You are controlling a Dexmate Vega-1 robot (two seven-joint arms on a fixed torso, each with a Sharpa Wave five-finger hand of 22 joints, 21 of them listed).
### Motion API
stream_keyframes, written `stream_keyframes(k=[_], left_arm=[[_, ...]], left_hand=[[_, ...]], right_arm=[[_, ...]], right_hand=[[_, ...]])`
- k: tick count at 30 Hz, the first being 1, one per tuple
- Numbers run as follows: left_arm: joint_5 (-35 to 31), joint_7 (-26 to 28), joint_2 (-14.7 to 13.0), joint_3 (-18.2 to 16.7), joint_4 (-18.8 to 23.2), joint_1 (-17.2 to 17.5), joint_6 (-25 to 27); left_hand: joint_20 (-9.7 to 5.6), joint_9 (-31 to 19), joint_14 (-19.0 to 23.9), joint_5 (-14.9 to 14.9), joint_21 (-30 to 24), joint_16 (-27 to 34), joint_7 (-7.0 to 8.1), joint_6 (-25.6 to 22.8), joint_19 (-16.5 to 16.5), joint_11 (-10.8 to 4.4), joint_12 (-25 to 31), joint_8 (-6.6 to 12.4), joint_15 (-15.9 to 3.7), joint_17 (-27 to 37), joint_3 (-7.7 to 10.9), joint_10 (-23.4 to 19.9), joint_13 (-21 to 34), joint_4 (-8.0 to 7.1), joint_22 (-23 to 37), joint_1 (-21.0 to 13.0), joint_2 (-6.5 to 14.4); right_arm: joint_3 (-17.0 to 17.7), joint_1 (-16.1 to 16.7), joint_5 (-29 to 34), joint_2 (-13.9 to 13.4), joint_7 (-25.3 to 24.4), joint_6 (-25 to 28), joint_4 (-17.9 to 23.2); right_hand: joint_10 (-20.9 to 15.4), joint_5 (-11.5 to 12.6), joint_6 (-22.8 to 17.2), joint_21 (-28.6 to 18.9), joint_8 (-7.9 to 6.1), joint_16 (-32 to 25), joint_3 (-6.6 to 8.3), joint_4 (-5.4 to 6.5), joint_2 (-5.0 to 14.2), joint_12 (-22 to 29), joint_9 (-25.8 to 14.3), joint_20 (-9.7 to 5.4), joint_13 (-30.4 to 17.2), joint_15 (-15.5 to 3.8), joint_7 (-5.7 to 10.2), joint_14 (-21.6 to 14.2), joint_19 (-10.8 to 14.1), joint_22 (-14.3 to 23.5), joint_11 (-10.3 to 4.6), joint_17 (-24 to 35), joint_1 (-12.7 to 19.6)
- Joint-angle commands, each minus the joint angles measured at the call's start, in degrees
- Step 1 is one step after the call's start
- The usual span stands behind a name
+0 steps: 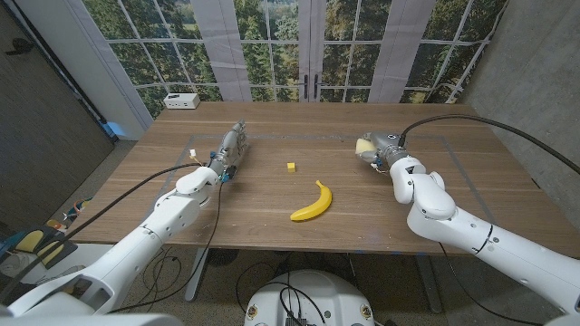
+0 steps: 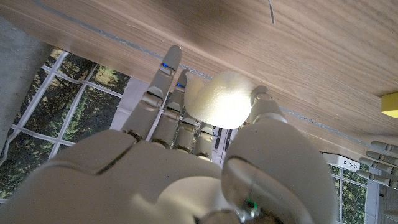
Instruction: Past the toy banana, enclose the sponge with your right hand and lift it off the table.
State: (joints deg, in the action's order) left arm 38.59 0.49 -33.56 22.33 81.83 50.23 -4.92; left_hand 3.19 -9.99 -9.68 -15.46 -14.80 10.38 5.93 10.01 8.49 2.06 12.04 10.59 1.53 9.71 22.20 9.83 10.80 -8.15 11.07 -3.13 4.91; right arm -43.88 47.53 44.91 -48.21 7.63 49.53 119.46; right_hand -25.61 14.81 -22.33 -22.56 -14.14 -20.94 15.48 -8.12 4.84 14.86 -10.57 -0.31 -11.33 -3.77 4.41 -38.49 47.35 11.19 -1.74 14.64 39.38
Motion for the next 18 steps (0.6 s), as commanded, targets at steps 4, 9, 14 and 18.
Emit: stream_keyframes(k=[4, 9, 14, 18], left_arm=[[0.5, -0.5, -0.5, -0.6, -0.3, 0.5, -0.6], [0.7, -0.5, -0.5, -0.9, -0.2, 0.8, -1.0], [0.8, -0.3, -0.9, -1.2, 0.2, 1.4, -1.3], [0.8, -0.5, -1.1, -1.4, 0.4, 1.7, -1.6]], left_hand=[[-0.12, -0.1, -4.9, -0.3, 0.4, 0.0, 0.15, 3.1, -0.2, 0.06, -0.2, -0.03, -0.16, 0.3, -0.35, 2.3, 0.1, -0.01, 0.1, -0.1, 1.2], [-0.10, -0.1, -4.9, -0.3, 0.4, 0.0, 0.19, 3.2, -0.3, -0.13, -0.2, -0.03, -0.07, 0.3, -0.39, 2.3, 0.1, -0.01, 0.1, -0.1, 1.2], [-0.10, -0.1, -4.9, -0.3, 0.4, 0.0, 0.14, 3.1, -0.3, 0.17, -0.1, 0.00, -0.11, 0.3, -0.42, 2.1, 0.1, -0.02, 0.1, -0.1, 1.2], [-0.13, -0.1, -5.0, -0.3, 0.5, 0.0, 0.12, 3.1, -0.3, 0.28, -0.1, 0.00, -0.08, 0.3, -0.45, 2.2, 0.1, -0.02, 0.1, -0.1, 1.2]], right_arm=[[-1.3, -2.7, 0.9, 1.6, -0.5, -3.3, 0.2], [-1.6, -3.1, 1.5, 2.0, -0.6, -4.8, 0.3], [-1.5, -3.2, 1.7, 2.6, -0.9, -6.4, 0.5], [-1.6, -3.3, 1.9, 3.1, -1.1, -7.9, 0.4]], right_hand=[[-0.6, -0.3, -0.6, 0.1, 0.19, 0.2, -0.10, 0.24, -0.17, -0.3, -0.2, 0.02, -0.1, -5.29, -0.21, -0.7, -0.3, 0.1, 0.08, -0.1, 0.5], [-0.5, -0.3, -0.6, 0.1, 0.30, 0.2, -0.26, 0.35, -0.25, -0.4, -0.2, 0.07, -0.1, -5.36, -0.23, -0.8, -0.3, 0.1, -0.03, -0.1, 0.4], [-0.6, -0.4, -0.7, 0.1, 0.39, 0.3, -0.45, 0.48, -0.38, -0.5, -0.2, 0.11, -0.1, -5.29, -0.25, -0.9, -0.4, 0.1, 0.05, -0.1, 0.2], [-0.7, -0.4, -0.8, 0.1, 0.44, 0.3, -0.49, 0.51, -0.35, -0.5, -0.2, 0.09, -0.2, -5.37, -0.19, -1.0, -0.5, 0.1, -0.11, -0.1, 0.2]])
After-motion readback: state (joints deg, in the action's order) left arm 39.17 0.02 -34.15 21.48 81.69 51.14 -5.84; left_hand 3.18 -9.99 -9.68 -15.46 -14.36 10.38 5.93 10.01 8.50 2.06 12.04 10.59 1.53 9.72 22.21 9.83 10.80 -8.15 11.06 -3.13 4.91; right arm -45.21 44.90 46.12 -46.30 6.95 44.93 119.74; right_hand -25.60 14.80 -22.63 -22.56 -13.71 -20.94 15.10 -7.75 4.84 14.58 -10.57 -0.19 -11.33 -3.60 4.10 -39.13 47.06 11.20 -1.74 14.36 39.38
